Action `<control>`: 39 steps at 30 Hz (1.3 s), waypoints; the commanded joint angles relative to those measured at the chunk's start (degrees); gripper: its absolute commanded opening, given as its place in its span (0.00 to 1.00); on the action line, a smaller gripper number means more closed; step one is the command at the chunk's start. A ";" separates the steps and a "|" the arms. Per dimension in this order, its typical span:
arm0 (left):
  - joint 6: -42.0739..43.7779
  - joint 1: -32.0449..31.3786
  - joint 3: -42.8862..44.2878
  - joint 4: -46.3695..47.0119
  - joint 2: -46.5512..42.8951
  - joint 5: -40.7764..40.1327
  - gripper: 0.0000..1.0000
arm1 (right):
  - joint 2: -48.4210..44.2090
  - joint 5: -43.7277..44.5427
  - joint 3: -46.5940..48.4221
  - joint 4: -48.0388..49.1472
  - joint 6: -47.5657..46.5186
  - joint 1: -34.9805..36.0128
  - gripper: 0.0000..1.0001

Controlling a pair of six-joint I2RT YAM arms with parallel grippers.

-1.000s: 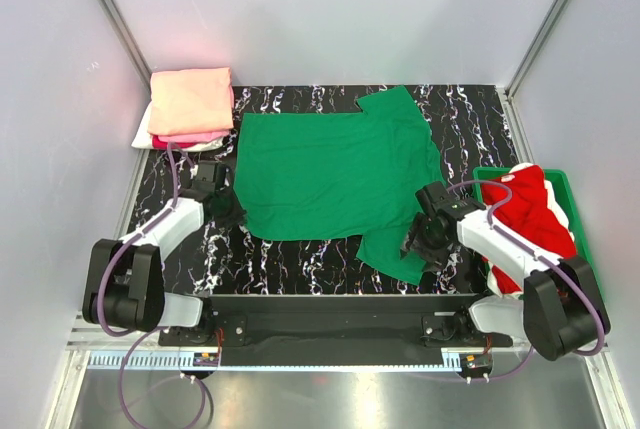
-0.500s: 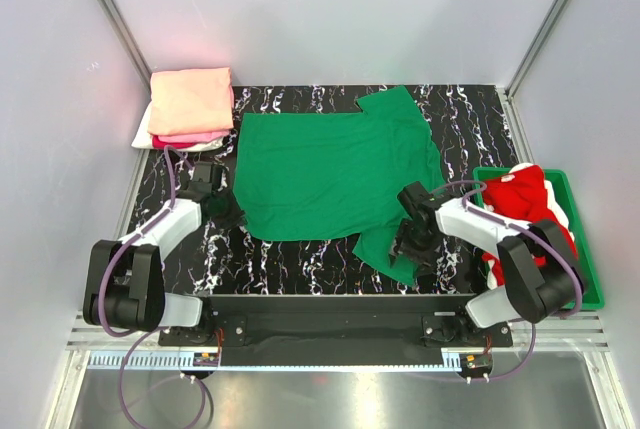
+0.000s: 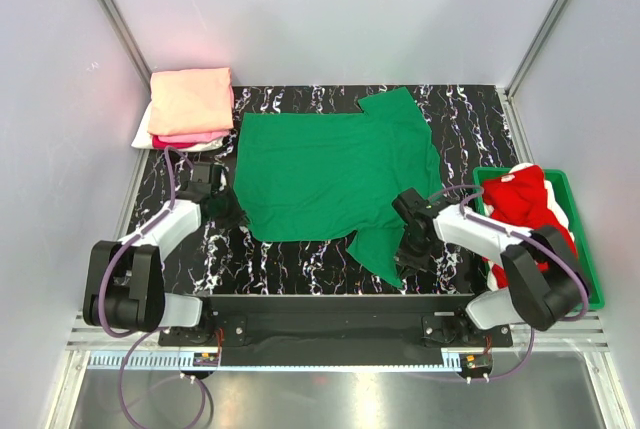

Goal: Fold and stack the t-shirts
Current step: Fold the tshirt

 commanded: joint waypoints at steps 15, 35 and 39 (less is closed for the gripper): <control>-2.06 0.29 -4.11 -9.77 -14.67 5.71 0.00 | -23.23 13.09 2.88 -14.60 3.21 0.59 0.00; 9.71 1.25 20.49 -23.31 9.91 7.82 0.00 | 4.32 13.80 39.60 -7.94 -17.07 -13.82 0.00; 10.76 2.22 26.55 -25.51 14.50 7.21 0.00 | 11.11 13.80 49.17 -8.73 -19.64 -15.92 0.00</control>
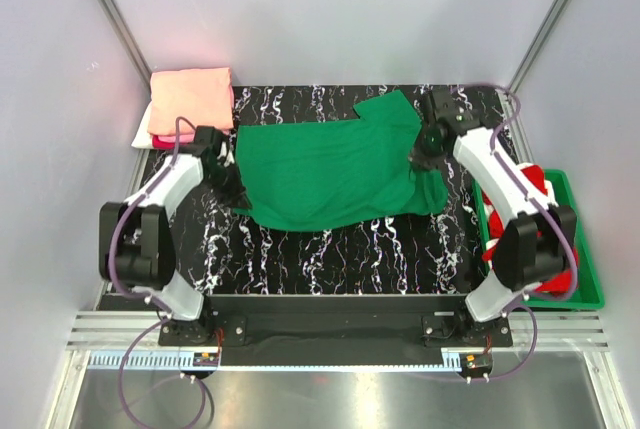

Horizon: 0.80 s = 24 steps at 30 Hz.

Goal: Fold and stack the t-shirts
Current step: Fold the tshirt

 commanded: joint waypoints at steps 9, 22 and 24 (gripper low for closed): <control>4.46 3.78 11.76 -5.77 9.60 -3.18 0.00 | 12.95 -0.37 17.31 0.25 -6.84 -3.29 0.00; 5.17 6.68 22.74 -10.42 22.42 -2.14 0.10 | 30.67 -2.39 32.59 -1.14 -8.86 -5.74 0.11; 4.90 7.48 26.07 -11.30 23.40 -1.34 0.25 | 33.85 -2.48 39.36 -3.34 -9.66 -6.62 0.43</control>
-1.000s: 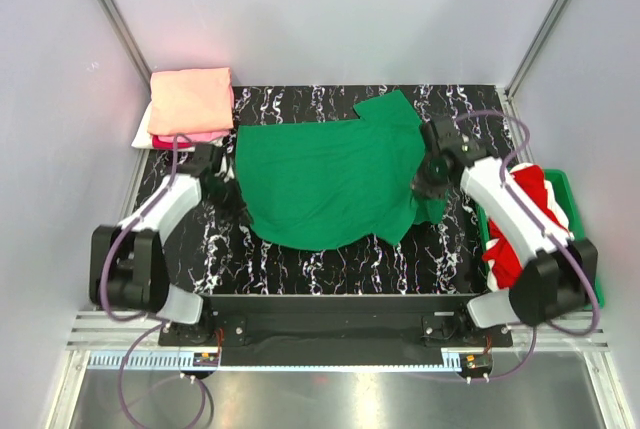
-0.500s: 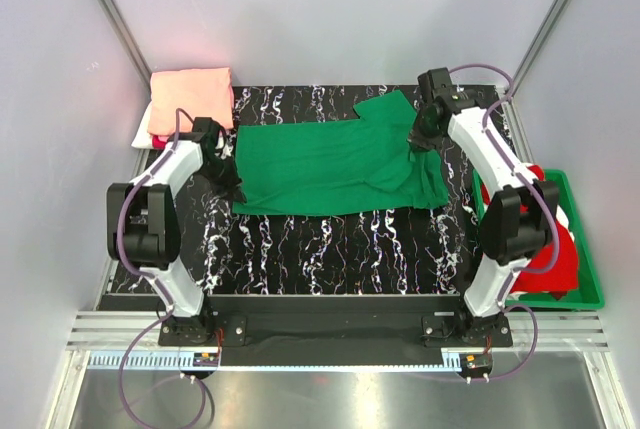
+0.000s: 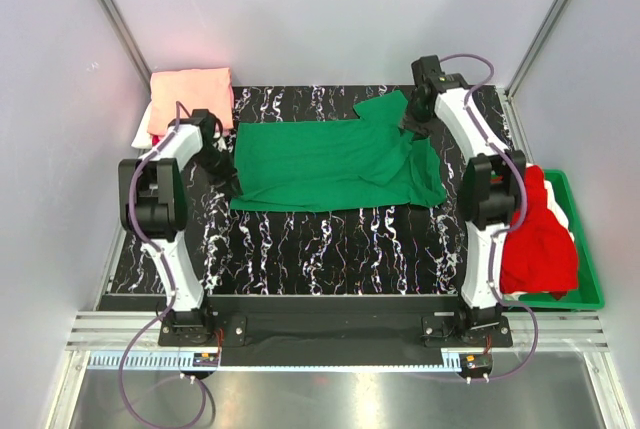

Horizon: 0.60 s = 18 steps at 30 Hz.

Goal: Fold and stack the t-shirts
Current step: Fold the tshirt

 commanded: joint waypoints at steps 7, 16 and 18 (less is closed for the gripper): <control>-2.28 1.90 2.87 -1.45 -13.11 -8.77 0.70 | 1.38 1.00 8.50 -3.24 -4.12 -4.19 0.84; -6.67 1.90 -25.08 15.24 -29.21 -5.36 0.71 | -21.31 -1.98 -32.13 10.04 -0.34 -7.53 0.85; -7.90 1.90 -27.38 18.40 -29.22 -4.39 0.70 | -22.46 -2.60 -35.67 10.91 0.10 -8.67 0.85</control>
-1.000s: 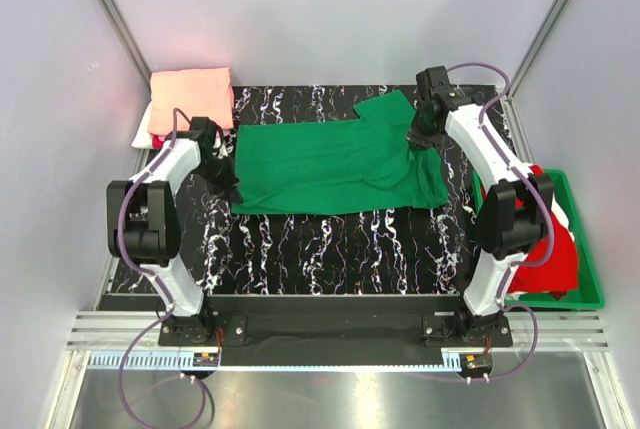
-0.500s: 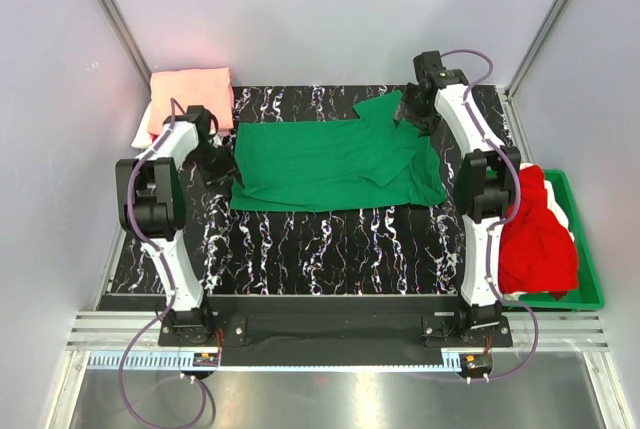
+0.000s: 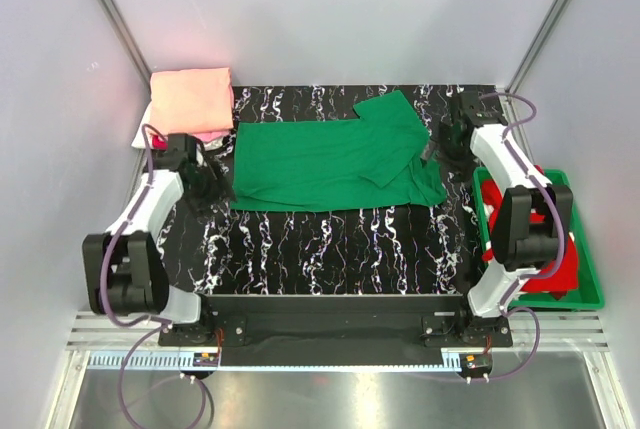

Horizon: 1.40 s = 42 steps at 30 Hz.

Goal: Fold and stack the t-shirts
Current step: Fold the tshirt

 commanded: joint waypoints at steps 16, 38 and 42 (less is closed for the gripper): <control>-6.99 -0.08 -7.94 20.82 9.62 2.39 0.68 | 0.12 -9.24 -19.24 13.74 2.12 -11.40 0.80; -7.17 0.00 -2.86 20.84 13.33 4.85 0.00 | 6.28 -15.84 -15.65 18.68 3.88 -13.23 0.00; -5.94 0.18 4.16 11.44 7.01 4.24 0.00 | 1.19 -15.66 -9.14 12.00 3.44 -15.25 0.00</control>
